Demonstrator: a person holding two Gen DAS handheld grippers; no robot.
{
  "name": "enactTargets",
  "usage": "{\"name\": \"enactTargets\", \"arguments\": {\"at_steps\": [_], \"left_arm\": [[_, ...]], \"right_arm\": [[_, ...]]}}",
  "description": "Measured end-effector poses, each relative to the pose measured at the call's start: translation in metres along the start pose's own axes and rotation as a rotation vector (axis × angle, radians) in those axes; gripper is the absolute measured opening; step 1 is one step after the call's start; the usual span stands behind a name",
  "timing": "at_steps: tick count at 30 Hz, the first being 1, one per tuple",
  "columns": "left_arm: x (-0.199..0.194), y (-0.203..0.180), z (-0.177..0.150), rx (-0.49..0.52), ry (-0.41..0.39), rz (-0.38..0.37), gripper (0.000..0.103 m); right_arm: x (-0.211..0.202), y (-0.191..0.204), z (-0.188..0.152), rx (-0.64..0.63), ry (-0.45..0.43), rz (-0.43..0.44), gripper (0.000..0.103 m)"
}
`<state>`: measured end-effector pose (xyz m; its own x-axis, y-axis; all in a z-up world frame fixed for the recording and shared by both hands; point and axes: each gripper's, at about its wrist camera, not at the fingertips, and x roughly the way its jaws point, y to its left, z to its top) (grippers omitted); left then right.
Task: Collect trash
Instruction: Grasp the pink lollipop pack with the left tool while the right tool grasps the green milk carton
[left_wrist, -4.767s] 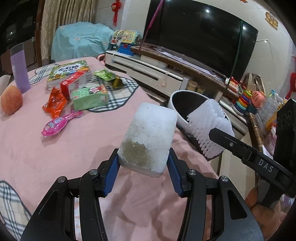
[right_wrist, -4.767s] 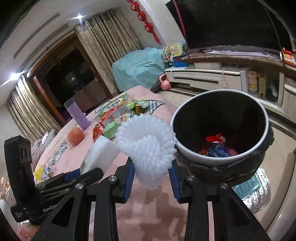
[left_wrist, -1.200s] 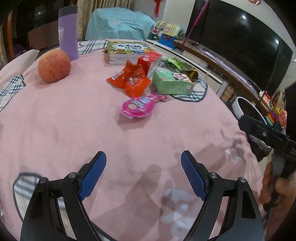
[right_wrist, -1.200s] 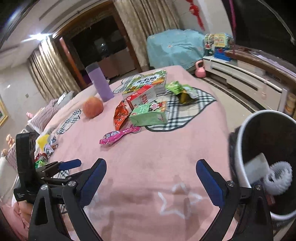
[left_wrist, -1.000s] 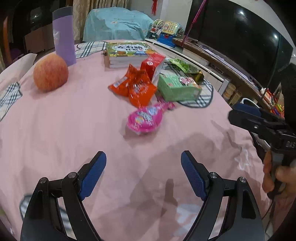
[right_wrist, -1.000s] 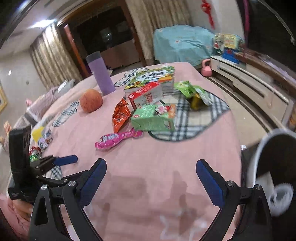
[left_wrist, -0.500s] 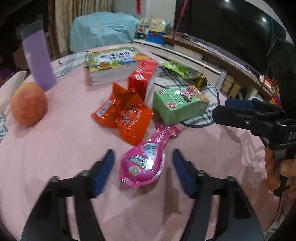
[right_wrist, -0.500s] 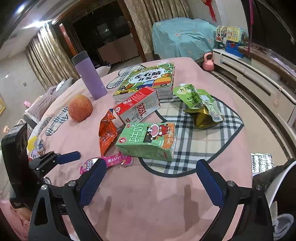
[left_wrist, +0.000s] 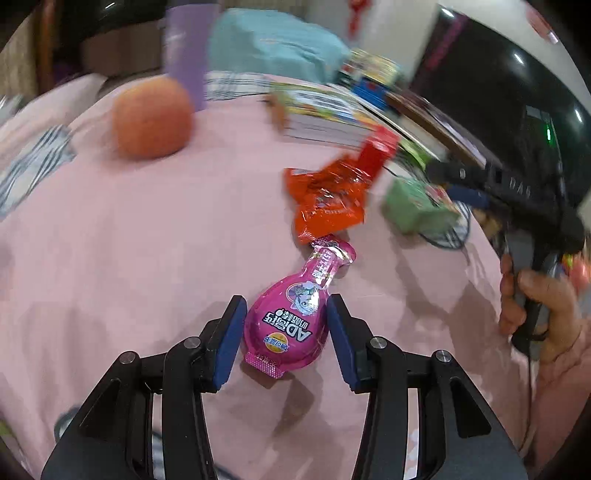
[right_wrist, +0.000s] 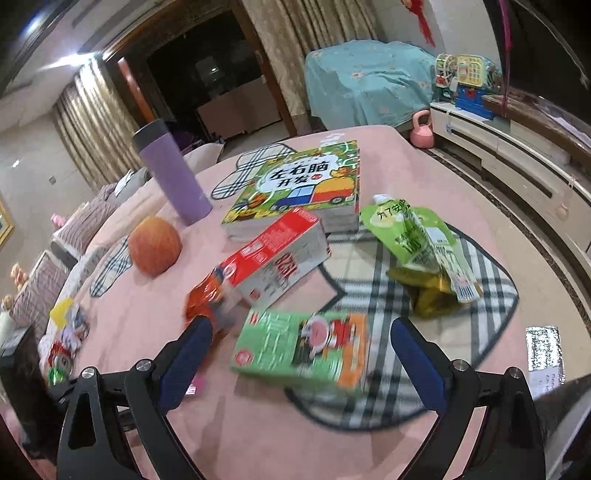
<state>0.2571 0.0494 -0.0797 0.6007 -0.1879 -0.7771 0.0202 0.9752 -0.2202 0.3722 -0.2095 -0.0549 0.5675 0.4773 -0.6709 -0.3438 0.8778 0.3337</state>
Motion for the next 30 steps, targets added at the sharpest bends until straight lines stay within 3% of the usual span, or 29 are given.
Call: {"name": "enactTargets", "arguments": {"at_steps": [2,4,8,13,15,17,19,22,29,30], "left_arm": [[-0.002,0.004,-0.004,-0.017,-0.004,0.014,0.045],[-0.002,0.005,-0.006,-0.024,-0.004,0.015,0.045],[-0.001,0.005,-0.006,-0.037,-0.009,0.018,0.045],[-0.003,0.007,-0.007,-0.04,-0.004,0.008,0.045],[-0.004,0.009,-0.008,-0.04,0.001,0.005,0.045],[-0.007,0.01,-0.008,-0.038,0.002,-0.001,0.045],[-0.011,0.012,-0.008,-0.034,-0.007,0.0,0.045],[-0.009,0.012,-0.007,-0.032,-0.01,-0.005,0.046],[-0.003,-0.001,-0.006,0.038,0.013,-0.002,0.06],[-0.003,-0.002,-0.006,0.047,0.014,-0.003,0.061]], "right_arm": [[0.007,-0.001,-0.002,0.01,0.027,0.023,0.078],[0.011,-0.001,-0.008,0.022,0.065,0.012,0.042],[-0.008,0.003,-0.034,0.059,0.107,0.057,0.032],[-0.036,0.021,-0.071,0.051,0.18,0.135,0.033],[-0.047,0.031,-0.076,-0.008,0.161,0.108,0.035],[-0.053,0.038,-0.074,-0.074,0.13,0.062,0.05],[-0.056,0.043,-0.069,-0.13,0.101,0.026,0.075],[-0.054,0.047,-0.058,-0.194,0.056,0.026,0.086],[-0.015,0.049,-0.053,-0.216,0.108,0.05,0.084],[-0.015,0.049,-0.056,-0.215,0.108,0.056,0.072]]}}
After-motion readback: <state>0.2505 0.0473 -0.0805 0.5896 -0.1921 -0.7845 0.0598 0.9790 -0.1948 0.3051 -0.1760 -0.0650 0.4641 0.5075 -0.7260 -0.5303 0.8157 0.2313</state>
